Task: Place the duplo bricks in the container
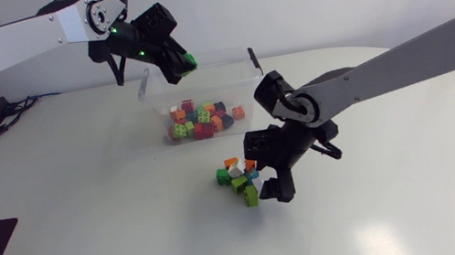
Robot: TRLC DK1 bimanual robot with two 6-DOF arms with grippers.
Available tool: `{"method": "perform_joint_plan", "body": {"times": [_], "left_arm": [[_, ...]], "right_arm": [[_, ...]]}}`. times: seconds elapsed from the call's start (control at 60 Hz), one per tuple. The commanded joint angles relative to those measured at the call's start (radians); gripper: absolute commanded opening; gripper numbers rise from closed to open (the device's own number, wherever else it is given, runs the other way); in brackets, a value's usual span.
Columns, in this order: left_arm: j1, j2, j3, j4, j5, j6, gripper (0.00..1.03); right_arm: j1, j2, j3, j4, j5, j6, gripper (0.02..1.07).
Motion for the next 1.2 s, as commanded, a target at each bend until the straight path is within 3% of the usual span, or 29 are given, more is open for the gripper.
{"method": "perform_joint_plan", "body": {"times": [0.0, 0.167, 0.383, 0.467, 0.65, 1.183], "left_arm": [[0.014, 0.003, 0.029, -0.008, -0.008, -0.019, 0.99], [0.025, -0.043, 0.009, -0.008, -0.008, -0.025, 0.99], [0.024, -0.119, -0.046, -0.008, -0.006, -0.027, 0.99], [0.018, -0.167, -0.089, -0.008, -0.006, -0.025, 0.99], [0.005, -0.273, -0.209, -0.007, -0.006, -0.014, 0.99], [-0.048, -0.503, -0.628, -0.016, -0.006, 0.138, 0.99]], "right_arm": [[0.017, 0.043, 0.028, -0.026, -0.005, -0.023, 0.96], [0.034, 0.064, 0.038, -0.028, -0.002, -0.023, 0.95], [0.046, 0.080, 0.057, -0.052, -0.005, -0.027, 0.76], [0.048, 0.083, 0.057, -0.055, -0.005, -0.028, 0.56], [0.045, 0.080, 0.046, -0.080, -0.005, -0.027, 0.28], [-0.021, -0.131, -0.058, -0.110, 0.001, -0.019, 0.27]]}}
